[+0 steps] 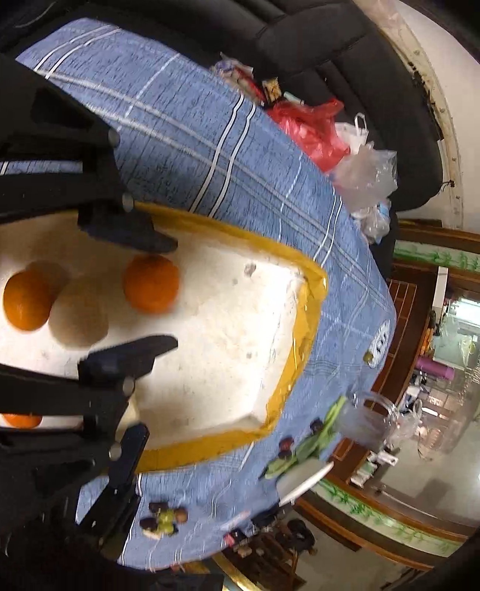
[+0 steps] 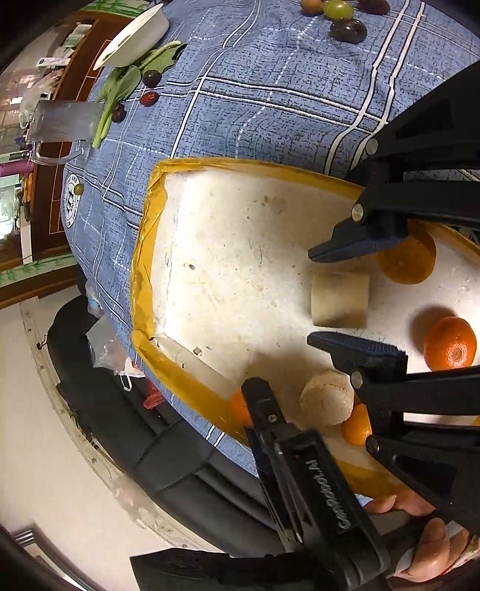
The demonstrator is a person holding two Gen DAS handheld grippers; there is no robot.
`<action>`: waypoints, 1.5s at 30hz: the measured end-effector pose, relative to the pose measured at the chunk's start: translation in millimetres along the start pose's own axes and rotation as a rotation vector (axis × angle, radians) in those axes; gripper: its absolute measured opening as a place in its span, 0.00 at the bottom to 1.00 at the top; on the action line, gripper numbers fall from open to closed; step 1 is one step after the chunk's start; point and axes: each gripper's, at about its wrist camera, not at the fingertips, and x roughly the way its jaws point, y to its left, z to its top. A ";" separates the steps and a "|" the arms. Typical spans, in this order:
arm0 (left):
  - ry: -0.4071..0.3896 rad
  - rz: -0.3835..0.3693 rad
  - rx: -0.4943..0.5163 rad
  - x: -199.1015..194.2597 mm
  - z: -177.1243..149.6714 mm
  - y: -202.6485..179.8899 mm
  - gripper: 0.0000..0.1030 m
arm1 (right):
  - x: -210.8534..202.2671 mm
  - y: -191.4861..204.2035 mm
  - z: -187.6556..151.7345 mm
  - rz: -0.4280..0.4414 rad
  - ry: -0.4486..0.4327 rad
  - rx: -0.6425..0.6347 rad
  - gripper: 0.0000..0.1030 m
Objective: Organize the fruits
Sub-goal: 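Move both open tools back to the fruit pile, then grasp another pale chunk with the right tool while the left tool approaches the pile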
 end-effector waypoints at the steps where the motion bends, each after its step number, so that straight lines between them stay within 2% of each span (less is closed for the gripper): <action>1: -0.003 -0.004 -0.002 -2.7 -1.1 -1.3 0.54 | -4.5 0.9 -1.3 -0.002 -0.011 -0.006 0.45; 4: -0.029 0.023 0.014 -15.9 -5.3 -10.2 0.61 | -22.0 2.0 -6.3 -0.017 -0.049 -0.024 0.45; 9: -0.116 0.043 0.060 -50.4 -21.8 -35.7 0.67 | -57.1 -8.8 -20.2 -0.041 -0.118 -0.033 0.54; 14: -0.229 0.084 0.119 -83.9 -45.4 -70.6 0.72 | -88.5 -29.5 -44.0 -0.095 -0.167 -0.021 0.54; 21: -0.313 0.140 0.217 -104.1 -69.1 -117.6 0.77 | -120.0 -68.2 -75.3 -0.142 -0.201 0.040 0.54; 31: -0.316 0.156 0.333 -102.0 -84.0 -167.7 0.77 | -154.5 -119.9 -104.2 -0.179 -0.247 0.130 0.60; 45: -0.245 0.078 0.407 -84.0 -94.2 -206.0 0.77 | -182.9 -195.7 -132.3 -0.237 -0.251 0.293 0.60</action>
